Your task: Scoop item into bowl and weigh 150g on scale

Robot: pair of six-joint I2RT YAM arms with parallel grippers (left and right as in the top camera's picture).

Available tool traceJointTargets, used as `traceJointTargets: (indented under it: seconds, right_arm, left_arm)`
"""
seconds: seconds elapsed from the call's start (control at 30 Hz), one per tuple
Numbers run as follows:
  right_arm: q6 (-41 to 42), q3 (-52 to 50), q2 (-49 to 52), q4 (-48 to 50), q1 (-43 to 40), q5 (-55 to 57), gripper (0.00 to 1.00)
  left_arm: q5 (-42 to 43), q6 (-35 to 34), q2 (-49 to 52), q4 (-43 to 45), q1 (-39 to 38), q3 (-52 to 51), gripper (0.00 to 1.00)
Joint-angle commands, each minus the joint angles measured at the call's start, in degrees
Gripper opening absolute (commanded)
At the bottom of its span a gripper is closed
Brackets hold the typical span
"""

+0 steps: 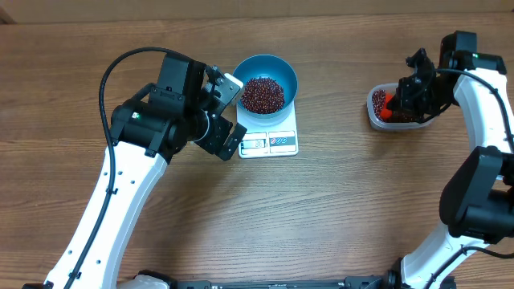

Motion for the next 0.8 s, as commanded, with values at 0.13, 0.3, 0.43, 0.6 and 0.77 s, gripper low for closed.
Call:
traceJointTargets:
  seconds: [0.13,0.3,0.43,0.6,0.77]
  right_arm:
    - [-0.68,-4.17,-0.26,1.7,-1.75,-4.07,0.04]
    - [-0.68,-4.61,-0.26,1.77,-2.89,-4.9,0.04]
    - [-0.7,-4.61,-0.26,1.86,-3.8,-8.52,0.04]
    - [-0.68,-5.11,-0.26,1.9,-4.04,-10.32,0.04]
    - [-0.63,-8.07,-0.26,3.32,-4.11,-10.73,0.03]
  left_arm:
    - [0.85,1.49,-0.44,0.0,-0.39,0.85,1.0]
    - [0.85,1.49,-0.44,0.0,-0.39,0.85,1.0]
    - [0.85,1.49,-0.44,0.0,-0.39,0.85,1.0]
    - [0.85,1.49,-0.44,0.0,-0.39,0.85,1.0]
    - [0.87,1.49,-0.44,0.0,-0.39,0.85,1.0]
